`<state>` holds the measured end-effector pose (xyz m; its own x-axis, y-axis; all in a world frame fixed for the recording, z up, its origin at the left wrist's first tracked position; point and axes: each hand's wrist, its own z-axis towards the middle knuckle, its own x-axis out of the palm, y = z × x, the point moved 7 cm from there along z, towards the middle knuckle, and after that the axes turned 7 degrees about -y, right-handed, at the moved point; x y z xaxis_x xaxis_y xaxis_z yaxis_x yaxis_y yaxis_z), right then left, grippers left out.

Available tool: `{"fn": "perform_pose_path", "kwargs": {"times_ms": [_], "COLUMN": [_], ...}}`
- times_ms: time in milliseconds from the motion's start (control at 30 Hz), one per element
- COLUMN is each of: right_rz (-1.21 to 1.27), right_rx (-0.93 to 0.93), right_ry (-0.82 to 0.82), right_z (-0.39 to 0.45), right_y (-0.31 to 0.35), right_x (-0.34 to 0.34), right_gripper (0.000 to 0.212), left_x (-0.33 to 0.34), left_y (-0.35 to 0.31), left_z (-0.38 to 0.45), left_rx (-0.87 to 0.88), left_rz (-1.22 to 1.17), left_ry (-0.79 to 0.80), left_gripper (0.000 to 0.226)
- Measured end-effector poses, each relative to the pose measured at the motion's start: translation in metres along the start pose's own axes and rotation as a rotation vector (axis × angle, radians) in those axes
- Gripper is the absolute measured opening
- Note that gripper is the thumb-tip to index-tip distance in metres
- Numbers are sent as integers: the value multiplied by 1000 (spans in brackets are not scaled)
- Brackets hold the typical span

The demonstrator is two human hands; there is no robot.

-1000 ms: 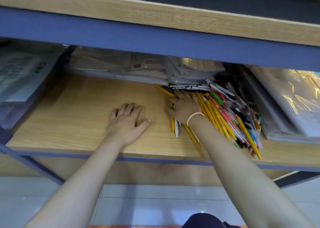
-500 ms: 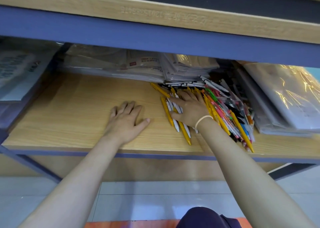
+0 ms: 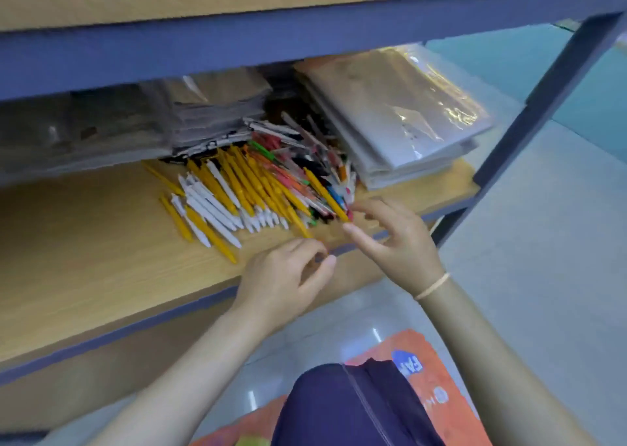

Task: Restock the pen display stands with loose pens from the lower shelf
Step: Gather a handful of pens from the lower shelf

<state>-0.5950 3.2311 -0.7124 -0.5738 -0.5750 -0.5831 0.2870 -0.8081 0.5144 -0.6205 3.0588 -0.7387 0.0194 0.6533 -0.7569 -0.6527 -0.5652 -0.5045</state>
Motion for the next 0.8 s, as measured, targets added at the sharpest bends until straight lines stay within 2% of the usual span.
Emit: {"fn": "perform_pose_path", "kwargs": {"times_ms": [67,167,233,333,467,567,667,733,800], "right_rz": [-60,-176,-249,-308,-319,-223,-109,-103,-144], "right_rx": [147,375,507,707,910,959,918,842,771], "right_ry": [-22,58,177,383,627,737,814,807,744], "right_z": [-42,-109,-155,-228,-318,-373,-406,-416,-419], "right_y": [-44,-114,-156,-216,-270,-276,-259,-248,-244], "right_x": [-29,-43,-34,-10,26,62,100,120,130], "right_gripper": [34,37,42,35,35,35,45,43,29], "left_x": [49,130,183,258,333,369,381,381,381], "left_y": [-16,-22,-15,9,48,75,88,94,99], "left_z": [-2,-10,-21,-51,-108,-151,-180,-188,-191], "left_rx": [-5,-24,-43,-79,-76,-73,-140,-177,-199], "left_rz": [-62,-88,-66,21,139,169,107,34,-28], "left_ry": [151,355,438,542,681,765,827,786,754], "left_gripper": [43,52,53,44,71,76,86,78,58]}}
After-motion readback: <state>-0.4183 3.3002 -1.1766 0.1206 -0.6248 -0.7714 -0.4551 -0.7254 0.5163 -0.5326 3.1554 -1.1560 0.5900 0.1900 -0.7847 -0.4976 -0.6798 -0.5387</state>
